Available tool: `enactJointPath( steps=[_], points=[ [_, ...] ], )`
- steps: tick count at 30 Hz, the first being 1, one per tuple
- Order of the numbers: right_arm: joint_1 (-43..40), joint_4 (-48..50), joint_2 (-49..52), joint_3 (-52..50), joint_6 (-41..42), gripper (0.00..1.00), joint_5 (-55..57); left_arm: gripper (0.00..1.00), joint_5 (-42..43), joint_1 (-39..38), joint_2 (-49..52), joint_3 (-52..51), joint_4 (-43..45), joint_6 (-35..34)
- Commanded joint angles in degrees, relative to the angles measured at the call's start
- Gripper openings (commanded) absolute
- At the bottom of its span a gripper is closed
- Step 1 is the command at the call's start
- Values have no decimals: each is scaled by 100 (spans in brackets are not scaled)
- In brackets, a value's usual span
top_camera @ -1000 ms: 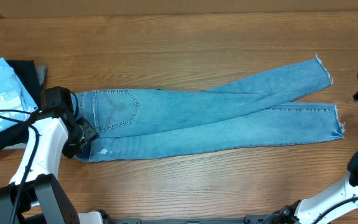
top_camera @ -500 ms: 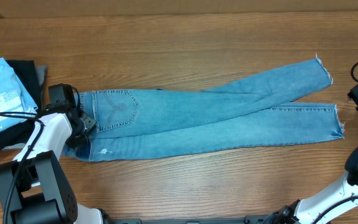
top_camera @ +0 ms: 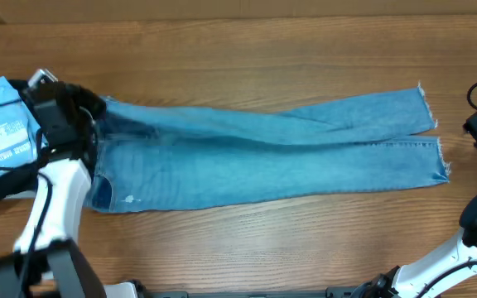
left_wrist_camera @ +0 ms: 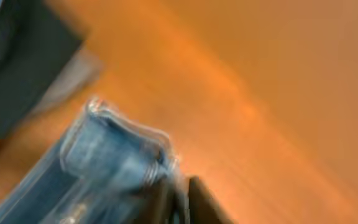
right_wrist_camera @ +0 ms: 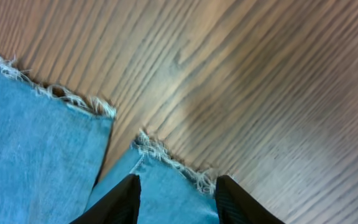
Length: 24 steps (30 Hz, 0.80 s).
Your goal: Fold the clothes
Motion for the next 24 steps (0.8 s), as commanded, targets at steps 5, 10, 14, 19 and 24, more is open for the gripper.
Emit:
enactJointPath(
  steps=[5,10,14,19,24],
  points=[
    [7,-68,-138,111,-22,43,-46,41,623,-103,1930,186,839,116],
    [11,-50,-138,109,-22,43,-63,34,1659,-118,214,203,-356,734],
    [31,-44,-138,109,-22,43,-197,34,1589,-1117,-1032,203,-2337,2837],
    [33,-28,-138,109,-20,43,-363,35,483,-3429,-225,201,-2603,5451],
    [33,-28,-138,109,-17,43,-393,42,-645,-4704,1093,203,-1963,6225]
  ],
)
